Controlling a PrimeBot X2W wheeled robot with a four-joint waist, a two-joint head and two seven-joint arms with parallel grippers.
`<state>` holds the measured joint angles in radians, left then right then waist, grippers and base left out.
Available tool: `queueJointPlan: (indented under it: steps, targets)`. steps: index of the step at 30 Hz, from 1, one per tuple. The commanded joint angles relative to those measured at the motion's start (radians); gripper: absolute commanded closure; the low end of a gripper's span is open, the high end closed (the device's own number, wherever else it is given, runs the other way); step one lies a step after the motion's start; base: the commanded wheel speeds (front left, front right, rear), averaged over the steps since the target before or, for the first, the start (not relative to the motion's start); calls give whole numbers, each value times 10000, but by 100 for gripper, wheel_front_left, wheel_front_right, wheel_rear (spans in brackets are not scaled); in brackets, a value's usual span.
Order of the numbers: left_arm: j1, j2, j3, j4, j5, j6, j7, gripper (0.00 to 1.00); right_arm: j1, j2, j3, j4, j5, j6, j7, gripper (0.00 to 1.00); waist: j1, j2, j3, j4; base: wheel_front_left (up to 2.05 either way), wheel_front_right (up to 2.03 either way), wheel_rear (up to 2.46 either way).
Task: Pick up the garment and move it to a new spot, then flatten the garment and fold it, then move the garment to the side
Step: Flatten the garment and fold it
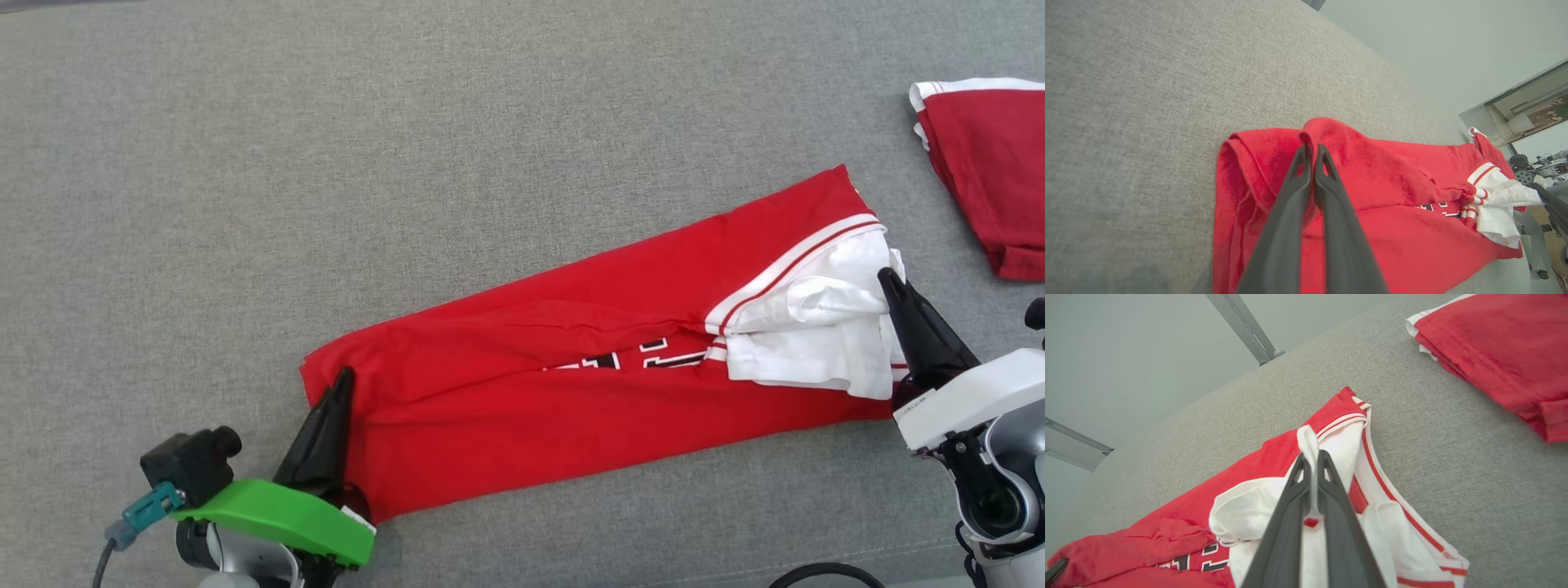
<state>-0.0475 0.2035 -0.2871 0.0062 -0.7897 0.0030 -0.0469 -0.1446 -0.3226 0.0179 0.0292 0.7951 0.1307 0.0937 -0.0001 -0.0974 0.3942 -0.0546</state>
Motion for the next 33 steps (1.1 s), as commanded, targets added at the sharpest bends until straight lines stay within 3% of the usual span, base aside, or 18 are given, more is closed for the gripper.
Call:
queueJointPlan:
  steps: [1,5,6,7,8,9,16,20,24,29,33]
  targets:
    - [239,-61,-40,58,7,-148,-80,100,117,32,-33,67,-76,-1,-72,100,1,0,-33,35,0,0,0]
    - [511,-15,-212,446,41,-432,-294,100,233,77,-46,245,-106,-1,-8,100,1,0,-165,184,0,0,0]
    - [615,-46,-276,580,-35,-508,-323,100,285,17,-78,353,-172,-1,-8,55,1,0,-227,259,0,0,0]
    - [666,-32,-321,659,-30,-582,-319,90,311,-20,-101,413,-230,-1,-37,0,1,0,-262,297,0,0,0]
    - [718,20,-384,745,18,-610,-328,70,366,-19,-118,484,-257,-1,-34,0,1,0,-302,334,0,0,0]
    - [813,126,-492,902,153,-685,-357,0,476,-51,-169,629,-344,-1,-12,0,1,0,-380,398,0,0,0]
    - [746,154,-211,1364,444,-500,-1235,0,789,-167,-459,711,-500,-1,-63,0,1,0,-682,558,0,0,0]
    - [822,152,403,1177,1383,38,-2069,0,1045,-173,-725,494,-557,-1,-52,0,1,0,-962,543,0,0,0]
    - [1258,-337,1442,420,2517,453,-2176,0,1429,8,-1191,305,-705,-1,-184,0,1,0,-1340,550,0,0,0]
    - [1849,-955,2337,-370,4377,406,-2166,0,1611,282,-1872,763,-1370,-1,-199,0,1,0,-1637,656,0,0,0]
    - [2044,-1309,2538,-580,5166,182,-2168,0,918,552,-2171,1288,-1869,-1,235,0,1,0,-1642,855,0,0,0]
